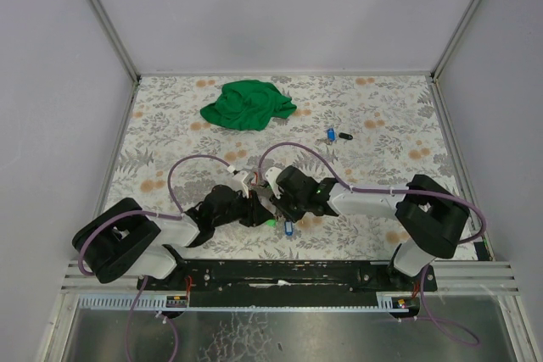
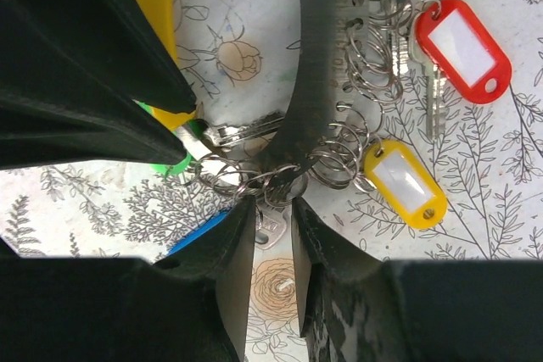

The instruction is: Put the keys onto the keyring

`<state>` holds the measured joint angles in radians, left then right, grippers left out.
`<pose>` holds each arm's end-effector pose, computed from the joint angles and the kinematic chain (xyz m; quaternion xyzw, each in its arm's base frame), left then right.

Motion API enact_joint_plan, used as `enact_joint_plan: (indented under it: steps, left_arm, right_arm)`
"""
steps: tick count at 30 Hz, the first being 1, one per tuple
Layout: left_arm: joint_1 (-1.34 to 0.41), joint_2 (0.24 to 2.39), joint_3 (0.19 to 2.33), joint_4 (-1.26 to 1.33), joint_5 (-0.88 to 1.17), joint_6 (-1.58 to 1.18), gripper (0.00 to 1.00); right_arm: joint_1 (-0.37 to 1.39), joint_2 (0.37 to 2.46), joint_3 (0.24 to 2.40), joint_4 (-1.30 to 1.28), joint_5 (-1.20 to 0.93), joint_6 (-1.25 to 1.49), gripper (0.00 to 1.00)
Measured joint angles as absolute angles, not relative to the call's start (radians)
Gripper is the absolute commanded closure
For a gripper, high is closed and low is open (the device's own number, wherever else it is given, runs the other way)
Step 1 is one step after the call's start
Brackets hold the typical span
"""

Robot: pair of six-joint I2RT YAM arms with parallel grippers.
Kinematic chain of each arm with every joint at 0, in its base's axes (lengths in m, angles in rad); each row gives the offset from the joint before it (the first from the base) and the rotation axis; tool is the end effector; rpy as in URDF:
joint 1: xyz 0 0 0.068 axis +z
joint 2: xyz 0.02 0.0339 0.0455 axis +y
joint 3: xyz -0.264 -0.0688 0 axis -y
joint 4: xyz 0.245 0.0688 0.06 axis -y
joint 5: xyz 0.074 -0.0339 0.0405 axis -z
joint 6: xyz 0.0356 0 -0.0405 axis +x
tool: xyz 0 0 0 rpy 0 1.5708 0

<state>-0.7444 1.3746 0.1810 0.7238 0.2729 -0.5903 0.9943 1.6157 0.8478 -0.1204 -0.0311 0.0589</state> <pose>0.1488 -0.1501 0.1177 0.1359 0.8364 -0.4118 0.3353 0.1729 0.2680 0.1652 -0.4294 0.8387 0.1808 0.2819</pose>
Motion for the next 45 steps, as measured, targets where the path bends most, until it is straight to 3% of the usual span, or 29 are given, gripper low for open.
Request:
enact_joint_plan:
  steps: [6,16,22,31,45]
  left_arm:
    - [-0.744,1.376,0.181,0.725,0.273,-0.59,0.76]
    - [-0.744,1.38,0.181,0.728,0.273,-0.591,0.76]
    - [-0.744,1.38,0.181,0.728,0.273,-0.591,0.76]
    - [-0.744,1.381,0.181,0.721,0.273,-0.59,0.76]
    - [-0.744,1.39,0.181,0.71,0.273,-0.59,0.76]
  right_arm:
    - [0.995,1.632,0.848,-0.102,0.005,0.044,0.72]
    - [0.996,1.633,0.848,-0.06,0.049,0.005,0.91]
    - [0.996,1.624,0.847,-0.046,0.089,-0.001,0.94]
    - [0.972,1.58,0.824,-0.037,0.097,0.0,0.93]
    - [0.965,1.617,0.844,-0.081,0.097,-0.001,0.83]
